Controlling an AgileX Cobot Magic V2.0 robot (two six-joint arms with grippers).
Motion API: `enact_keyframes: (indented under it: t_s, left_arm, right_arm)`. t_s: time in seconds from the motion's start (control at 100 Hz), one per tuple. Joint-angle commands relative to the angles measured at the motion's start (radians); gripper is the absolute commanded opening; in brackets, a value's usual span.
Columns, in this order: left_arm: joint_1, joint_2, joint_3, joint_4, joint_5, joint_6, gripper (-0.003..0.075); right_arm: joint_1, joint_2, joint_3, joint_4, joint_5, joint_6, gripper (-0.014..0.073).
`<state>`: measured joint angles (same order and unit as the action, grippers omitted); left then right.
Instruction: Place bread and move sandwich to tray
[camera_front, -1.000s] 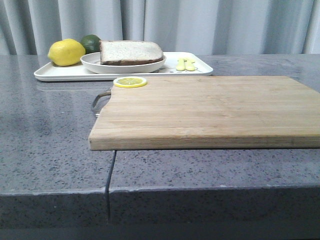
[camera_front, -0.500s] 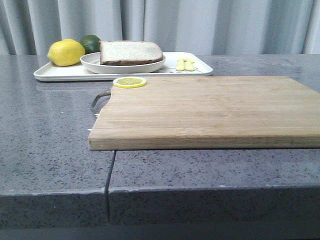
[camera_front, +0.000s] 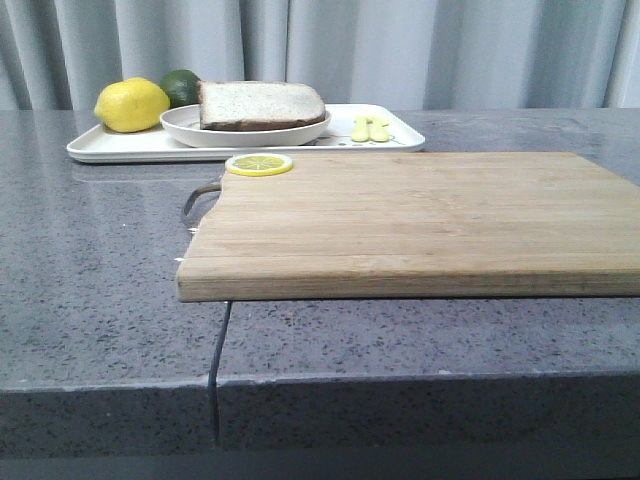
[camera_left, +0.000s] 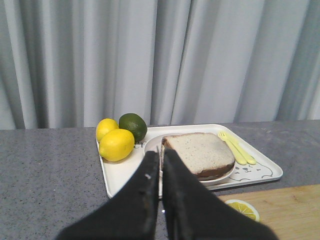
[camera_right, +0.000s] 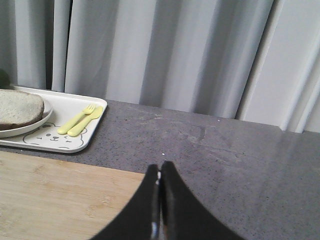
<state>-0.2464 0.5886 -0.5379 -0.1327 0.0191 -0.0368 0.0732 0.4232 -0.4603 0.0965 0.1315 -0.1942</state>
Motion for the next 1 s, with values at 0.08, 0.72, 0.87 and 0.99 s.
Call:
enact_keyframes:
  t_s: [0.08, 0.72, 0.87, 0.99]
  left_arm:
    - [-0.008, -0.001, -0.026, 0.002, -0.081, -0.007, -0.0019]
    - [0.022, -0.072, 0.051, 0.162, -0.081, -0.007, -0.0019]
    - [0.082, -0.184, 0.186, 0.16, -0.081, -0.007, -0.0019]
    - [0.13, -0.282, 0.306, 0.15, -0.081, -0.007, -0.0019]
  right_arm:
    - [-0.006, 0.002, -0.029, -0.009, -0.081, -0.001, -0.0116]
    - [-0.006, 0.002, -0.029, -0.009, -0.081, -0.001, -0.0116]
    - [-0.006, 0.002, -0.029, -0.009, -0.081, -0.001, -0.0116]
    - [-0.006, 0.002, -0.029, -0.009, -0.081, -0.001, -0.0116]
